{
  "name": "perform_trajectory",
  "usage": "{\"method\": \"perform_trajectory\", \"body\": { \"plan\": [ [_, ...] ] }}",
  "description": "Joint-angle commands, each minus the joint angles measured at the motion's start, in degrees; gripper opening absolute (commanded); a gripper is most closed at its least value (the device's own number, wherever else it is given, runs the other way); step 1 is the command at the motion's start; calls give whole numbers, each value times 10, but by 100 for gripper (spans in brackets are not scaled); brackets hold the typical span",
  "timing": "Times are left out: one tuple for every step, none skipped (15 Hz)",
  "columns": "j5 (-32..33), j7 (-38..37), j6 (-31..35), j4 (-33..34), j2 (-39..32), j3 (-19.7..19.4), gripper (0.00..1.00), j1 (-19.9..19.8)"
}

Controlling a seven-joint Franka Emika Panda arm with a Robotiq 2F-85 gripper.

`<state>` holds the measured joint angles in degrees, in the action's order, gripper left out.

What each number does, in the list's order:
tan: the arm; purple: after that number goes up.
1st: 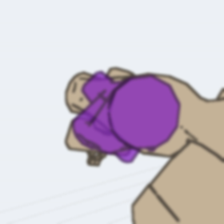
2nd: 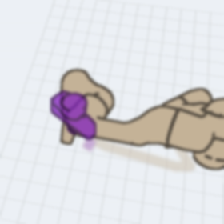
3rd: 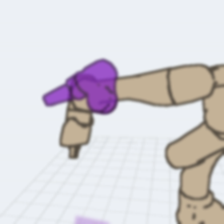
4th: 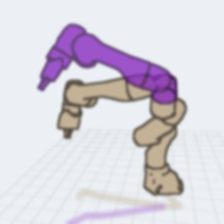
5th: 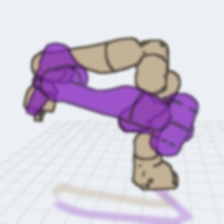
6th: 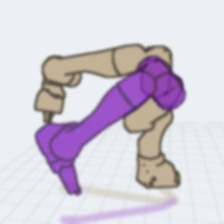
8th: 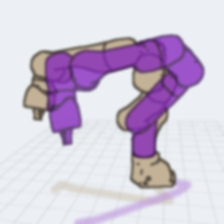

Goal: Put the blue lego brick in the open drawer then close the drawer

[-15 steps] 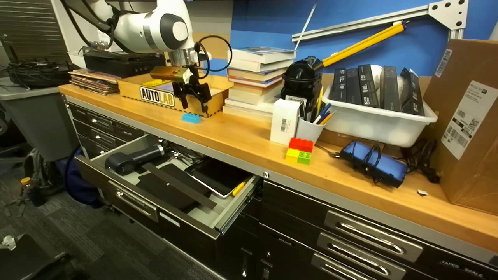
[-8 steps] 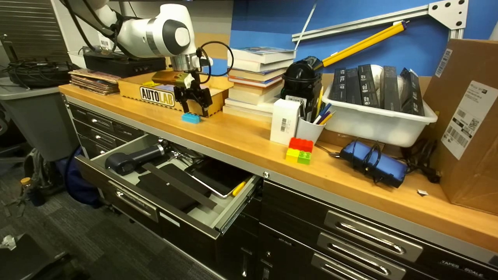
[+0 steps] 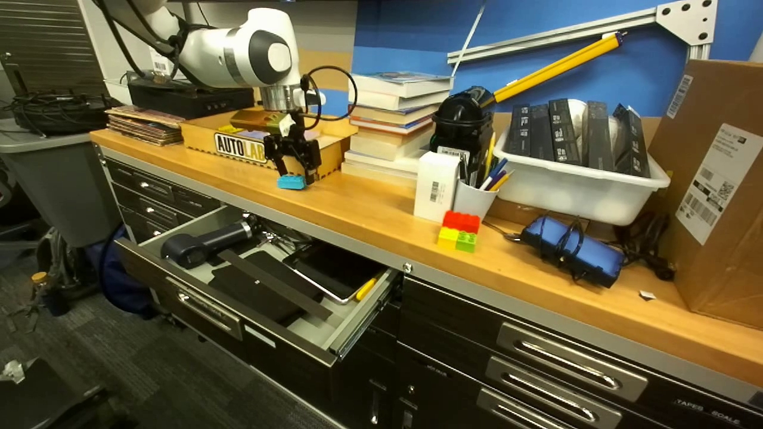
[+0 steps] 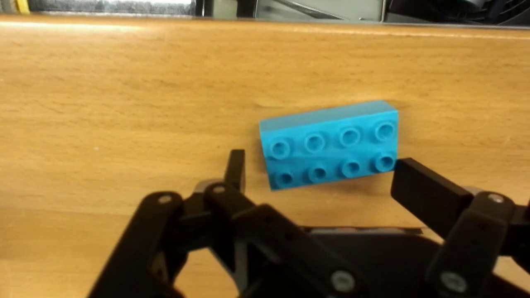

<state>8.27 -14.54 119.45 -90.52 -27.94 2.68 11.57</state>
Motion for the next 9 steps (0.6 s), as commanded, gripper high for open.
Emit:
{"method": "perform_trajectory", "body": {
  "plan": [
    [-31, 12, -28, -20, 22, 8, 100, -9],
    [-35, 11, -33, -24, 25, 8, 100, -10],
    [-40, 12, -38, -29, 29, 8, 100, -11],
    [-42, 11, -39, -34, 32, 8, 100, -11],
    [-44, 10, -42, -37, 35, 7, 100, -12],
    [-45, 11, -43, -41, 37, 7, 100, -13],
    [-46, 11, -43, -44, 40, 7, 100, -13],
    [-46, 11, -44, -49, 44, 8, 100, -13],
    [-43, 10, -43, -54, 47, 7, 75, -12]
  ]
}}
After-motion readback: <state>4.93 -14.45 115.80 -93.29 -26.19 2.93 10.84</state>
